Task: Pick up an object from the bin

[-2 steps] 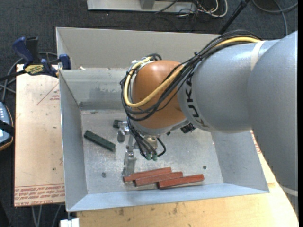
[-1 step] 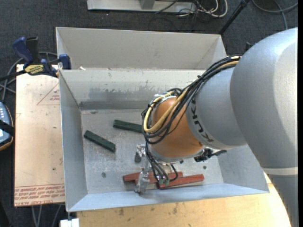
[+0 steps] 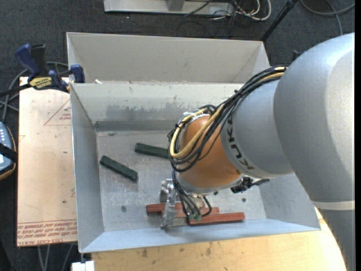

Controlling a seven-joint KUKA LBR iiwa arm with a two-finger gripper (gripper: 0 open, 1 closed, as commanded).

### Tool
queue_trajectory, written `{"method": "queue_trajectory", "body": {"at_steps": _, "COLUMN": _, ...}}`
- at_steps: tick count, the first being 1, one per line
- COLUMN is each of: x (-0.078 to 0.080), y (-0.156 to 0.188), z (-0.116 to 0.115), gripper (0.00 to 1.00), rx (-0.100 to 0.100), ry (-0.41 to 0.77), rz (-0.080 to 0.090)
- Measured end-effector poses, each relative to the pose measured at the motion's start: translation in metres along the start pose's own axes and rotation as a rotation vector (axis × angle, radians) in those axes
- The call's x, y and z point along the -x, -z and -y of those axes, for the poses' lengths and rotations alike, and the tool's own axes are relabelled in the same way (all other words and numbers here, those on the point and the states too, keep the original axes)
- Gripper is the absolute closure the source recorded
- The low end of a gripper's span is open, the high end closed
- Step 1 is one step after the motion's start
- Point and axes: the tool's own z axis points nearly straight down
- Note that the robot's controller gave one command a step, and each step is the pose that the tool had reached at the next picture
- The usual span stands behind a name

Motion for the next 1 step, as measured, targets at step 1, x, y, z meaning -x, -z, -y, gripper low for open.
{"method": "queue_trajectory", "body": {"at_steps": 1, "x": 0.0053, "y": 0.1367, "z": 0.0044, "gripper": 1.00, "rx": 0.002, "ry": 0.055, "rz": 0.007}}
